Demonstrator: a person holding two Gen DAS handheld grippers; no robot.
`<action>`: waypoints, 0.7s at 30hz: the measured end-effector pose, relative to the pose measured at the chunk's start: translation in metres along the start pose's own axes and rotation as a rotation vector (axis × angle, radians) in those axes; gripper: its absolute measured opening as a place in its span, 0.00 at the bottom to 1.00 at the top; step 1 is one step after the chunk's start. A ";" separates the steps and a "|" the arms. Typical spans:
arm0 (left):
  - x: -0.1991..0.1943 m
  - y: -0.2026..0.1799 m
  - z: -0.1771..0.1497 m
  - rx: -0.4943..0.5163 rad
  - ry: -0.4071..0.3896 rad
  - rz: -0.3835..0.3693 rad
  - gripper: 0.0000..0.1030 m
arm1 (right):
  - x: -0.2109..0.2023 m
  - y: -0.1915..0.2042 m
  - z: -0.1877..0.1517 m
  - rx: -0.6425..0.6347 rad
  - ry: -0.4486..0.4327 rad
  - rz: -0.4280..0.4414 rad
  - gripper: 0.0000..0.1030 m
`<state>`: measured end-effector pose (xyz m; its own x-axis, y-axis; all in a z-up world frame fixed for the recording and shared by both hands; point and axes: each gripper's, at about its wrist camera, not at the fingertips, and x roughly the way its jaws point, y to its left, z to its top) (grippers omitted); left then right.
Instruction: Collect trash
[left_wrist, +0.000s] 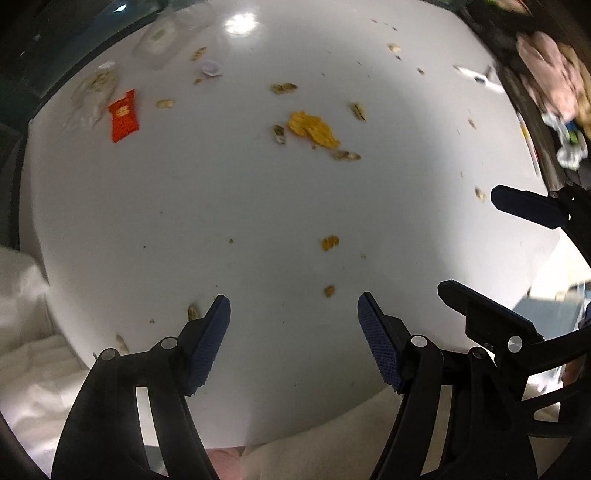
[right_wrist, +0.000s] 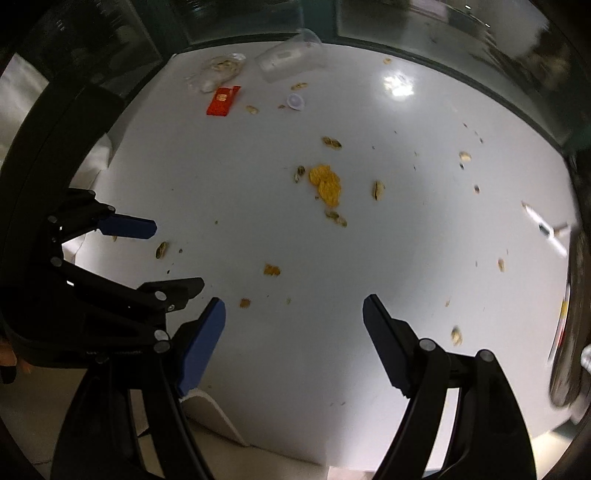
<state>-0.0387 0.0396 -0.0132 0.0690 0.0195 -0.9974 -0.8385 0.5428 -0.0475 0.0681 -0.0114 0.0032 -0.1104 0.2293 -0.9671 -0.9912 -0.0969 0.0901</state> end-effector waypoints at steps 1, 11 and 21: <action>-0.001 0.000 0.001 -0.015 -0.006 0.005 0.67 | 0.000 -0.003 0.004 -0.020 -0.001 0.008 0.72; 0.000 -0.009 0.011 -0.182 -0.046 0.027 0.67 | 0.002 -0.025 0.023 -0.159 0.018 0.047 0.72; 0.015 -0.015 0.028 -0.239 -0.035 0.038 0.67 | 0.017 -0.045 0.032 -0.205 0.031 0.056 0.72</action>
<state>-0.0101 0.0548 -0.0261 0.0504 0.0672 -0.9965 -0.9445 0.3275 -0.0257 0.1084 0.0281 -0.0101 -0.1590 0.1882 -0.9692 -0.9477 -0.3044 0.0964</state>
